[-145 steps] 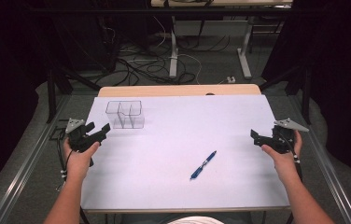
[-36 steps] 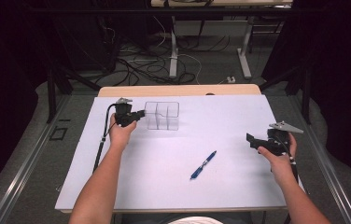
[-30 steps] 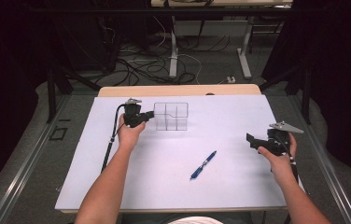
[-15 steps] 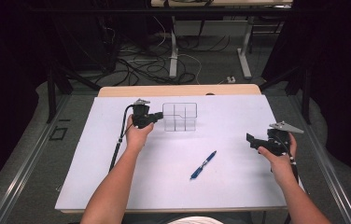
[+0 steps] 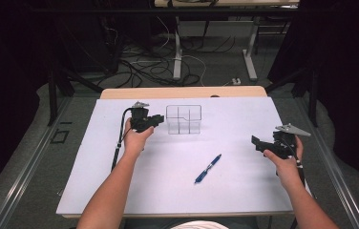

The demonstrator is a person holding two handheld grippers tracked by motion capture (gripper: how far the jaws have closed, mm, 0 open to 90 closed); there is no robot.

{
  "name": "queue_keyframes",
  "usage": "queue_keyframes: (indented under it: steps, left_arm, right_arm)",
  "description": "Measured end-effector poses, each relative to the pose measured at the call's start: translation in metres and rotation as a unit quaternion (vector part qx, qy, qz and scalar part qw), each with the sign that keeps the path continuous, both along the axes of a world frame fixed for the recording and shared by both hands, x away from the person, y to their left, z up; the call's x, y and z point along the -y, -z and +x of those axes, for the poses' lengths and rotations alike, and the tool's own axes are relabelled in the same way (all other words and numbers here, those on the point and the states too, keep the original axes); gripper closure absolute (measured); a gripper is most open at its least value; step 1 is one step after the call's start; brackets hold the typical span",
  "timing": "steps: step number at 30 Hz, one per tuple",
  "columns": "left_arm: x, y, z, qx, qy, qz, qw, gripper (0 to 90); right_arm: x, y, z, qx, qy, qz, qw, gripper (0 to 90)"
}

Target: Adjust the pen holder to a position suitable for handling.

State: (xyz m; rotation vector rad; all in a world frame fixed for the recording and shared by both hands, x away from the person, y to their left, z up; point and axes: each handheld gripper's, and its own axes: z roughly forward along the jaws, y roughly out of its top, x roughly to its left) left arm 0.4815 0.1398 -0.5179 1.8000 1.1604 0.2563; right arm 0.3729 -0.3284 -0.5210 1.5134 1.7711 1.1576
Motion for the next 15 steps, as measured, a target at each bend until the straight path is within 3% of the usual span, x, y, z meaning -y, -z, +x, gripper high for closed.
queue_keyframes:
  steps: [6, 11, 15]
  left_arm:
    - [-0.007, -0.003, -0.009, 0.006, -0.006, -0.017, 0.9998, 64.4]
    - [-0.010, -0.009, -0.016, -0.002, 0.003, -0.015, 0.9999, 57.9]
    - [-0.010, -0.014, -0.024, 0.012, -0.006, -0.026, 0.9996, 51.1]
  right_arm:
    - [-0.001, -0.001, 0.000, 0.005, -0.001, 0.000, 1.0000, 5.8]
    - [-0.003, -0.002, 0.000, 0.008, 0.002, 0.003, 1.0000, 1.8]
    - [-0.005, -0.003, 0.000, 0.011, 0.004, 0.004, 0.9999, 0.0]
